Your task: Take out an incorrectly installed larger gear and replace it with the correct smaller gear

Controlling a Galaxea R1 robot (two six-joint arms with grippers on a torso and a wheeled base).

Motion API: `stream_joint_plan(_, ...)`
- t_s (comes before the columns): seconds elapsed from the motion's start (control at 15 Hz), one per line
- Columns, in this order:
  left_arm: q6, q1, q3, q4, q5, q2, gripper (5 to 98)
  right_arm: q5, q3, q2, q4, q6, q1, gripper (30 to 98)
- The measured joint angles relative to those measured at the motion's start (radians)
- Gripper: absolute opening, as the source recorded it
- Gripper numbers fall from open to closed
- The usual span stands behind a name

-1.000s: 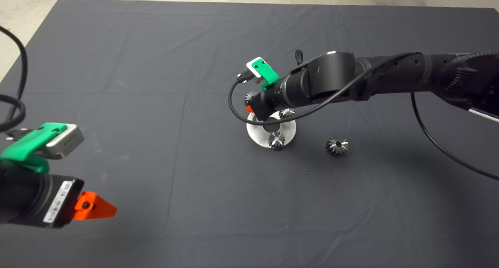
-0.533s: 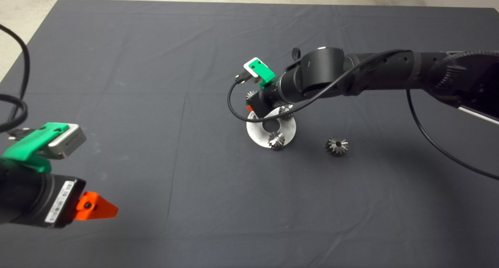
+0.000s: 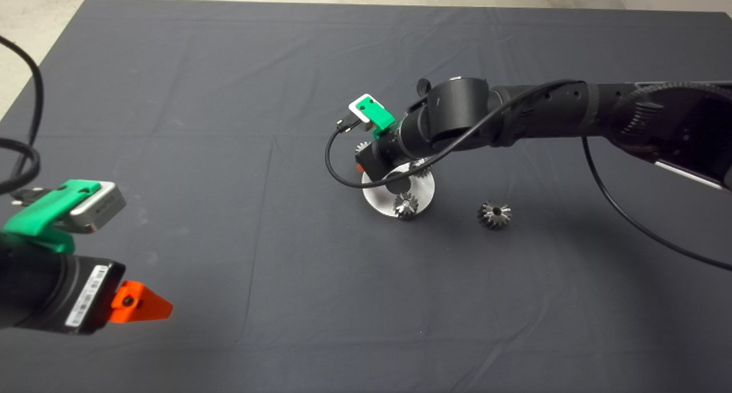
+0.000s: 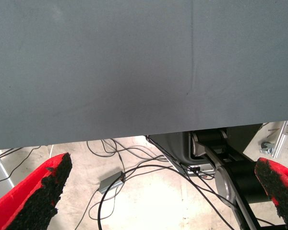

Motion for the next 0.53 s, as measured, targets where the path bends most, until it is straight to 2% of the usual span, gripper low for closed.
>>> stream_joint_plan(0.53, 0.0, 0.0, 0.0, 0.0, 0.001, 0.0, 98.1, -0.004, -0.019, 0.002, 0.006, -0.034, -0.029, 39.0)
